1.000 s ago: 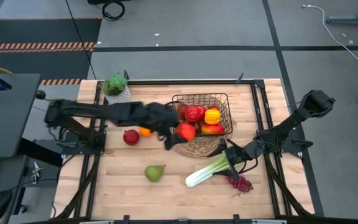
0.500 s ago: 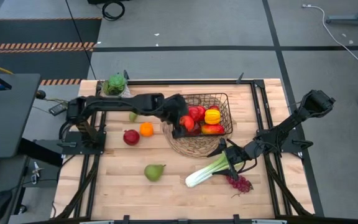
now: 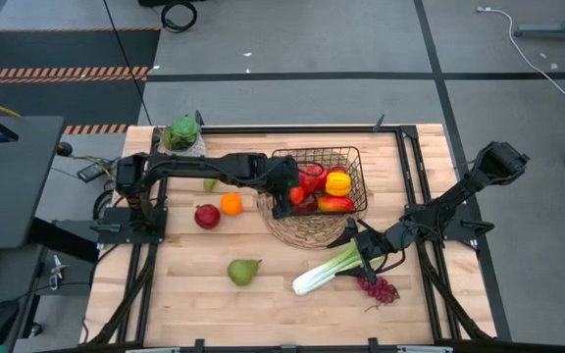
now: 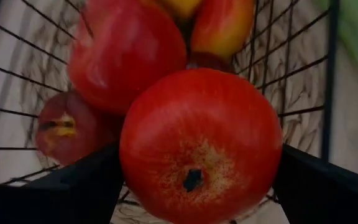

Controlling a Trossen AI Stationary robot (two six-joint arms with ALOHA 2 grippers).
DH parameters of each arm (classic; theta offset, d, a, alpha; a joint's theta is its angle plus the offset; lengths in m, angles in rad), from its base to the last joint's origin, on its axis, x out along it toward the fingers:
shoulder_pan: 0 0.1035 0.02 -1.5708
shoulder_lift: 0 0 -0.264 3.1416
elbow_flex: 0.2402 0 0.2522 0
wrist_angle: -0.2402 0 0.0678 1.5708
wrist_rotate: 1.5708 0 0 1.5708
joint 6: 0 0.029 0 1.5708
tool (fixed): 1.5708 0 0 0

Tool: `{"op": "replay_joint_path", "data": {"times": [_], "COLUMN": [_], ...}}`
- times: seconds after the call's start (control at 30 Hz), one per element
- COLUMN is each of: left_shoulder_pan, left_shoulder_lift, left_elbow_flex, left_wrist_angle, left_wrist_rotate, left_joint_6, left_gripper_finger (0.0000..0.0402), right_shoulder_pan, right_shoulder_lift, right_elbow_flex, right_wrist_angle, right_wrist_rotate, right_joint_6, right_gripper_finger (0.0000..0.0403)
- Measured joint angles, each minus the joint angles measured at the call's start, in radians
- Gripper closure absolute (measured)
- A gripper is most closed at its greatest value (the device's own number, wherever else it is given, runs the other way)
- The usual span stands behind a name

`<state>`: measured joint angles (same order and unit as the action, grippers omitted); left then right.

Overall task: Build produce basket
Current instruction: Put the red apple into the black wire basket, then put the orange into the black wire basket

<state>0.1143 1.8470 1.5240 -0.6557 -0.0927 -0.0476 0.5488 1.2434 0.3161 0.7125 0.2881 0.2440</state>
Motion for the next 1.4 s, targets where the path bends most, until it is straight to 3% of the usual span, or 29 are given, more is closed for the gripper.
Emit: {"op": "replay_joint_path", "data": {"times": [0.27,0.43,0.63,0.97,1.07,1.3,1.4], "left_shoulder_pan": [0.001,-0.002,-0.006,-0.020,-0.056,-0.161,-0.177], "left_shoulder_lift": [0.043,0.046,0.045,0.045,0.031,-0.047,-0.095], "left_elbow_flex": [-0.001,-0.001,0.011,0.351,0.402,0.327,0.248], "left_wrist_angle": [-0.029,-0.032,-0.070,-0.442,-0.514,-0.617,-0.614], "left_wrist_rotate": [-0.001,0.004,0.000,-0.021,-0.025,-0.283,-0.307], "left_joint_6": [0.003,-0.006,0.003,0.033,0.047,-0.007,-0.052], "left_gripper_finger": [0.0046,0.0011,0.0005,0.0005,0.0005,0.0005,0.0005], "right_shoulder_pan": [0.001,0.001,0.001,0.001,0.003,0.041,0.051], "right_shoulder_lift": [0.000,0.000,0.000,0.000,0.000,0.000,0.000], "right_elbow_flex": [0.000,0.000,0.000,0.000,0.000,0.000,0.000], "right_wrist_angle": [0.005,0.005,0.006,0.005,0.005,0.007,0.013], "right_wrist_rotate": [-0.001,-0.001,-0.001,-0.002,-0.002,-0.005,-0.006], "right_joint_6": [-0.001,-0.001,-0.002,0.004,0.016,0.022,0.022], "right_gripper_finger": [0.0030,0.0030,0.0030,0.0030,0.0030,0.0030,0.0030]}}
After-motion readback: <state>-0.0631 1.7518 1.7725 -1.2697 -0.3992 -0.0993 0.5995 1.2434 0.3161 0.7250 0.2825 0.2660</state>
